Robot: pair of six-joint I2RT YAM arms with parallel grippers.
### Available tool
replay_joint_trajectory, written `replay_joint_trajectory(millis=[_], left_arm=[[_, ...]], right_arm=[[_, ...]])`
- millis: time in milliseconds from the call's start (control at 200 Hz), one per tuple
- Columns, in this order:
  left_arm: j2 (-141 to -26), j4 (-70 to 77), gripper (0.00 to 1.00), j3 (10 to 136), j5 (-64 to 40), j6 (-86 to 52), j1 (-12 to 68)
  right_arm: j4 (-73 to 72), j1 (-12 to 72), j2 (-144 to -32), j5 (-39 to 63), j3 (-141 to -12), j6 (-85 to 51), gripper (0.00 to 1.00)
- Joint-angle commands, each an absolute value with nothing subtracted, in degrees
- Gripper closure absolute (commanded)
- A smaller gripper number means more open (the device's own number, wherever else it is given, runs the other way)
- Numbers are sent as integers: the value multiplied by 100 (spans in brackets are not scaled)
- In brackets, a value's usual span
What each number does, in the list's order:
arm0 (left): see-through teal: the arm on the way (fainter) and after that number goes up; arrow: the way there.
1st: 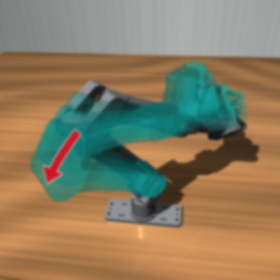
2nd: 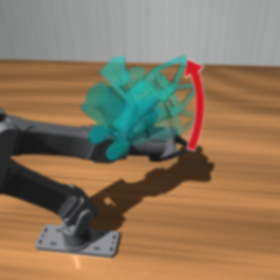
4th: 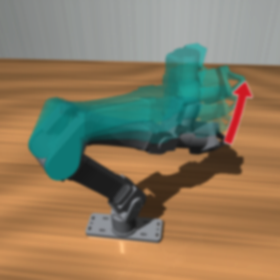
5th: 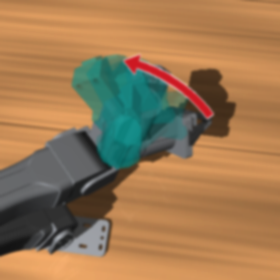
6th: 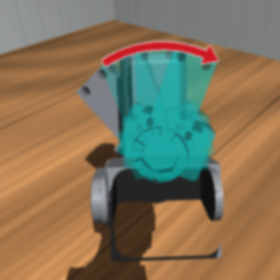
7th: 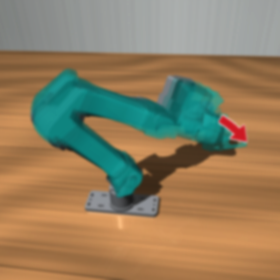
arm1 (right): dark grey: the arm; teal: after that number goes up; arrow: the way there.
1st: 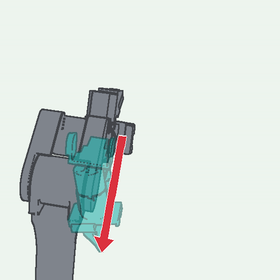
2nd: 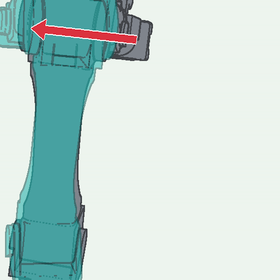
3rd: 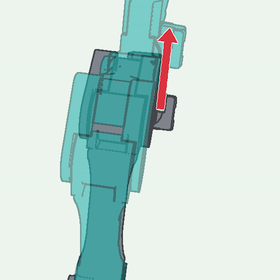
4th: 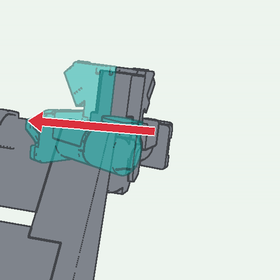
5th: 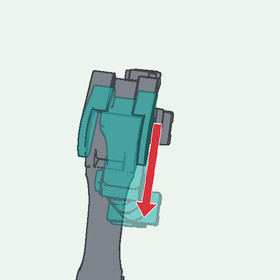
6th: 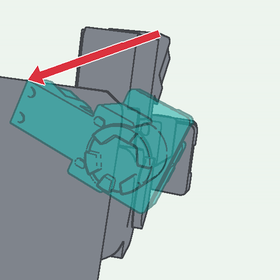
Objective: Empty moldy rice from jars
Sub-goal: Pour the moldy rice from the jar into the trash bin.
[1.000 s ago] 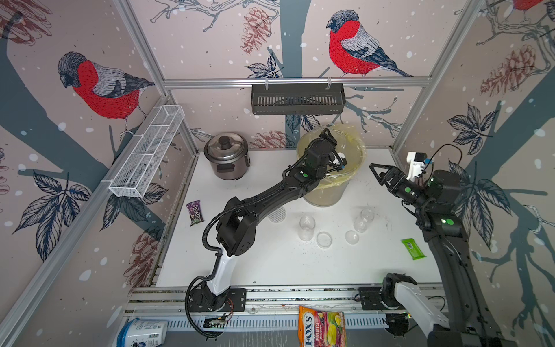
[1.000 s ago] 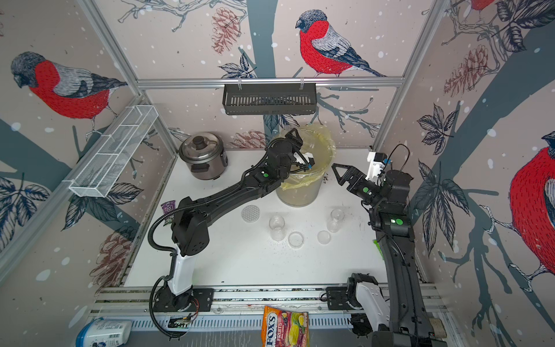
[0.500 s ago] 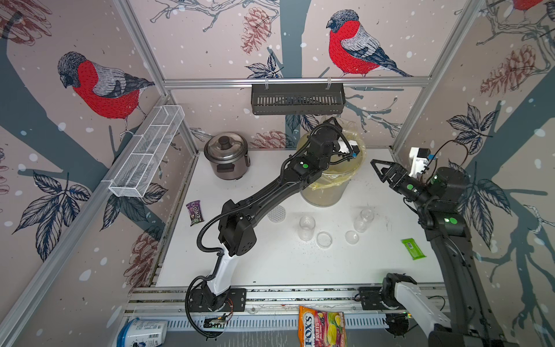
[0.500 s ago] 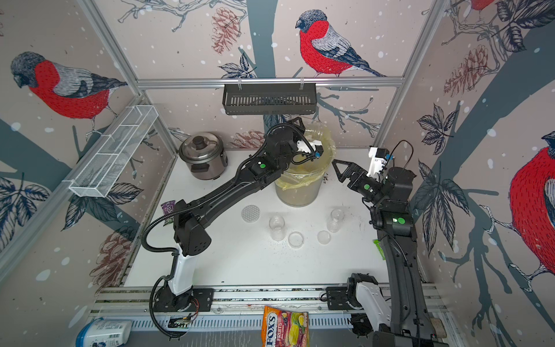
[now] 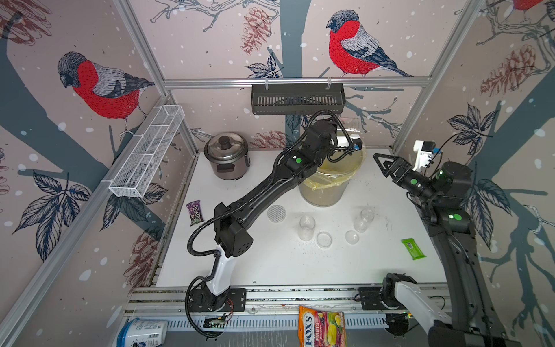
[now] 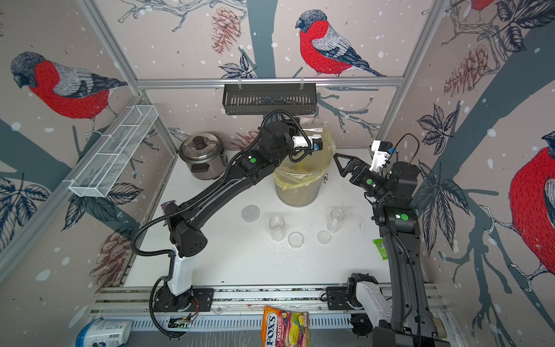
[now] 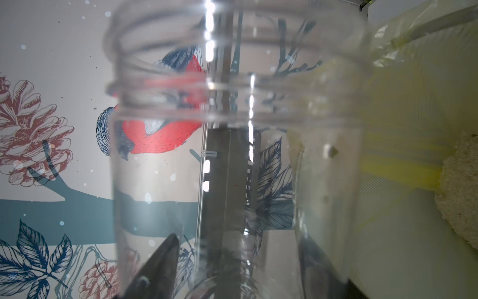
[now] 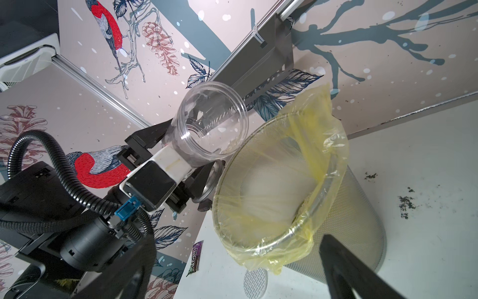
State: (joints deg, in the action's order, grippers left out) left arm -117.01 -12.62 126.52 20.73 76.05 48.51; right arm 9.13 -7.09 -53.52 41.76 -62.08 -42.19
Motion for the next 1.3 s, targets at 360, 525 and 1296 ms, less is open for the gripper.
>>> replay_joint_trajectory(millis=[360, 525, 1296], left_arm=[[-11443, -1076, 79, 11883, 2211, 7435, 4614], [-11370, -1051, 80, 11742, 2320, 7509, 4597], [-11329, -861, 79, 11345, 2426, 7787, 4581]], right_arm=[[126, -299, -6041, 4173, -6754, -4675, 4], [69, 266, -6610, 3893, -7121, -4658, 5], [-531, 887, -8667, 4293, -8314, -5182, 36]])
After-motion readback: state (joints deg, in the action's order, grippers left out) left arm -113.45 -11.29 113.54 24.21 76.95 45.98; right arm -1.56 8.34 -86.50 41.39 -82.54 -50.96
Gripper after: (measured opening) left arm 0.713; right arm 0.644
